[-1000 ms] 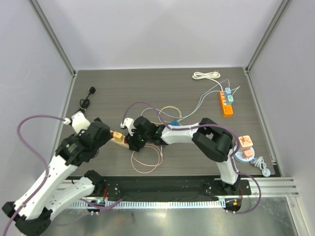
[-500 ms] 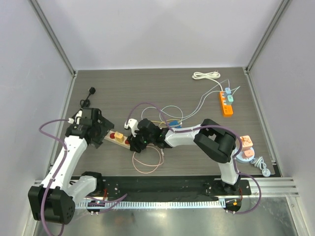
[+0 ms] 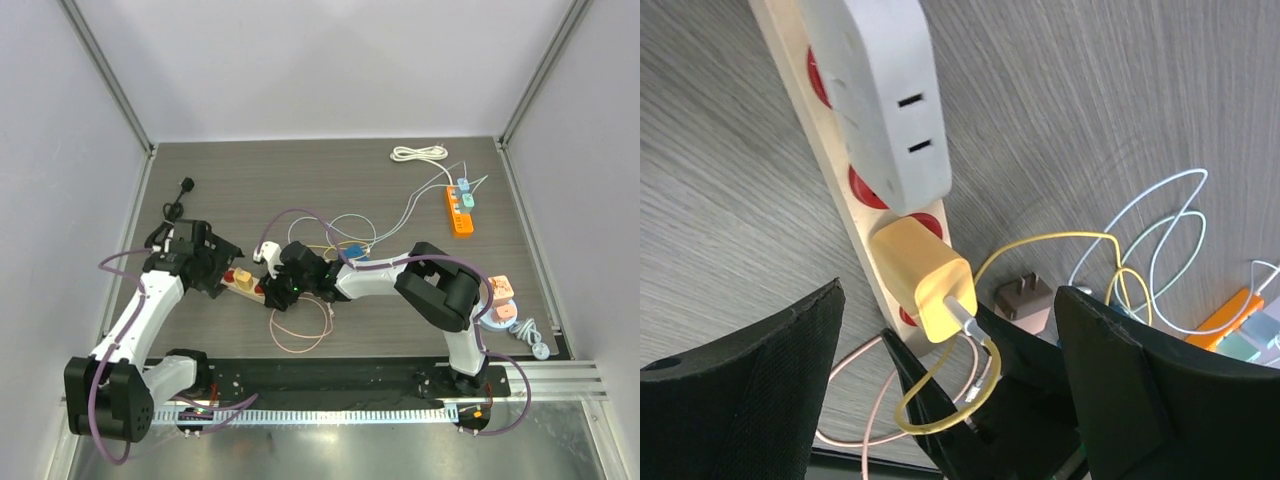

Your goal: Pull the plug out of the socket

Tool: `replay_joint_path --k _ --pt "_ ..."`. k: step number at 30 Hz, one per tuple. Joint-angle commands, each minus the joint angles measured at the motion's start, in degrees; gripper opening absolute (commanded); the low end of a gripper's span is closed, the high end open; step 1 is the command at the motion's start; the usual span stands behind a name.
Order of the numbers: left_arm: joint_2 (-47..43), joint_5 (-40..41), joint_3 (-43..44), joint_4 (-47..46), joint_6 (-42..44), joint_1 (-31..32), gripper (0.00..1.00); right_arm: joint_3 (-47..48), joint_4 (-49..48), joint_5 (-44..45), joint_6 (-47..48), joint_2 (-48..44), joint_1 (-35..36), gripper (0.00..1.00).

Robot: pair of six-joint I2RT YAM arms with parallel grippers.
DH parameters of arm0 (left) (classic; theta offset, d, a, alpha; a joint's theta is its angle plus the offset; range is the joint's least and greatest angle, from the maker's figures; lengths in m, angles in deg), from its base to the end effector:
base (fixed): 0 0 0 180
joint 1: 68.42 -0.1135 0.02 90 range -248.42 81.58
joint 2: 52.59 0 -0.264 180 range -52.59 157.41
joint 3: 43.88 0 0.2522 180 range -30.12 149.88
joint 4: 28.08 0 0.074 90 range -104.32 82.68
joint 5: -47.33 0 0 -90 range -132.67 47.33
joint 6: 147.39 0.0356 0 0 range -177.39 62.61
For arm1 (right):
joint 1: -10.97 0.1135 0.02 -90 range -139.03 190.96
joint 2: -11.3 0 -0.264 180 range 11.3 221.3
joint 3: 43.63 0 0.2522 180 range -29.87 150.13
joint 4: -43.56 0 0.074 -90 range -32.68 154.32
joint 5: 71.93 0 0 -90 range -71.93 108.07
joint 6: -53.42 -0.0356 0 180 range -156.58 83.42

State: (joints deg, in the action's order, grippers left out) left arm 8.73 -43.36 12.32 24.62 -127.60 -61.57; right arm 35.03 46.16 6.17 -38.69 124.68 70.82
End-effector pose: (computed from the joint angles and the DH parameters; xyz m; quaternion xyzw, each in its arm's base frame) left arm 0.2014 -0.0246 0.2298 -0.5032 0.8185 -0.1772 0.2132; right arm 0.2039 0.3657 0.1462 -0.4706 0.7584 0.3068 0.3305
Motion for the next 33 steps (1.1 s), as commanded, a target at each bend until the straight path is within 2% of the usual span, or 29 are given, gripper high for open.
replay_joint_path --k 1,2,3,5,6,8,13,16,22,27,33 --pt "-1.2 3.1 0.4 -0.4 0.7 -0.3 0.87 0.0 2.9 -1.4 -0.8 -2.1 0.4 0.23" --pt "-1.9 6.5 0.8 1.6 1.6 -0.6 0.87 0.4 3.3 -1.1 -0.4 -2.2 0.5 0.29" --pt "-3.3 8.2 1.5 2.6 2.4 -0.7 0.87 0.4 3.4 -0.8 0.4 -2.6 0.6 0.40" --pt "-4.8 13.6 3.4 5.2 5.2 -0.8 0.86 1.4 4.7 0.0 0.7 -2.8 0.7 0.48" --pt "-5.4 15.0 3.8 5.5 6.0 -0.7 0.86 2.0 5.4 -0.3 0.8 -2.8 0.9 0.57" --pt "-7.0 16.3 3.6 5.6 8.2 -1.0 0.86 2.9 6.6 -0.8 1.1 -3.1 1.4 0.64" --pt "-5.7 12.8 0.0 2.0 8.1 -2.6 0.88 6.4 10.7 2.2 1.8 -3.5 2.9 0.78" --pt "-5.2 9.0 -1.1 -0.9 7.9 -4.6 0.91 8.3 13.0 3.1 1.8 -3.5 3.3 0.80" --pt "-0.2 6.8 -1.4 -4.4 8.6 -6.4 0.97 12.9 14.1 6.1 1.8 -1.5 3.9 0.83" --pt "6.9 4.7 -1.7 -8.2 7.5 -6.5 0.96 20.3 18.0 7.5 1.8 1.7 4.4 0.80" --pt "15.8 4.7 -0.1 -10.0 6.1 -6.5 0.92 23.3 19.2 7.3 4.0 3.9 4.7 0.75"
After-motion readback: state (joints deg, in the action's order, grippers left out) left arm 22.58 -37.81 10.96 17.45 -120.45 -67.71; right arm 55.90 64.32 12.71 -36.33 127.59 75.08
